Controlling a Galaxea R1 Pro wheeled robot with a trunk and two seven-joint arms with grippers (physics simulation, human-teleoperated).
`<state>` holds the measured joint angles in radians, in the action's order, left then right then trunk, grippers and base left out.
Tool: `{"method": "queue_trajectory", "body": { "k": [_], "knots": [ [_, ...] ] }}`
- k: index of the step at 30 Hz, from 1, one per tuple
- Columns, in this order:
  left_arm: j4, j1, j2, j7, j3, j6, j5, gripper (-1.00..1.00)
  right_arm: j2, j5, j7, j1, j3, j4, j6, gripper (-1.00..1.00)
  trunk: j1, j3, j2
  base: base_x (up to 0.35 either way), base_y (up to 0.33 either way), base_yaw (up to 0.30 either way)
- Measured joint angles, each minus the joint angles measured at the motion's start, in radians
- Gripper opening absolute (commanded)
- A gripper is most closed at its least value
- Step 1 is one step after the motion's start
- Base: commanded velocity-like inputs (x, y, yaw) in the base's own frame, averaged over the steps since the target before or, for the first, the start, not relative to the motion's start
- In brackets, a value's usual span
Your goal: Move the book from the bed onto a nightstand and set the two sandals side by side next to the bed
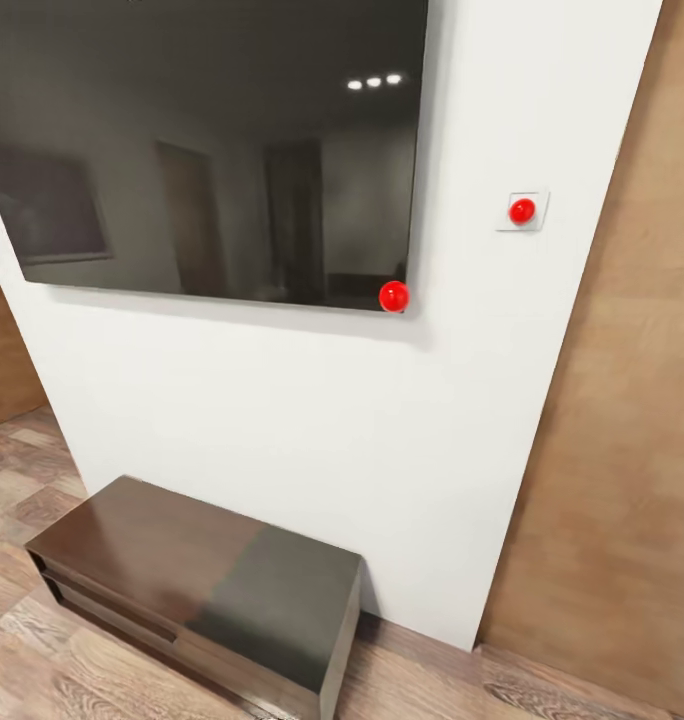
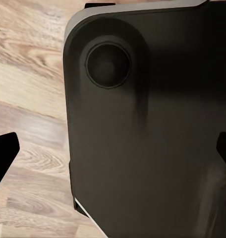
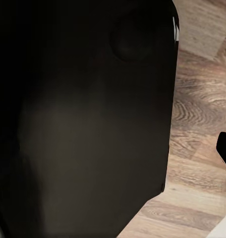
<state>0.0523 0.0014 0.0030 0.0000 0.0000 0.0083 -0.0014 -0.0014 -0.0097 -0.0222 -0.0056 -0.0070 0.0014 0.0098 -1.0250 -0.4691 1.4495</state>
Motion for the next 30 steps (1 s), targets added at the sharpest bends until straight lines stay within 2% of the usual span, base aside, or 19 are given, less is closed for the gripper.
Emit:
{"method": "queue_trajectory", "body": {
  "k": [30],
  "knots": [
    [0.002, 0.0, -0.001, -0.001, -0.001, -0.002, 0.0, 1.0, 0.0, 0.0, 0.0, 0.0, -0.001, 0.0, -0.001, 1.0, 0.0, 0.0, 0.0, 0.0, 0.0, 0.286]
  ]
}}
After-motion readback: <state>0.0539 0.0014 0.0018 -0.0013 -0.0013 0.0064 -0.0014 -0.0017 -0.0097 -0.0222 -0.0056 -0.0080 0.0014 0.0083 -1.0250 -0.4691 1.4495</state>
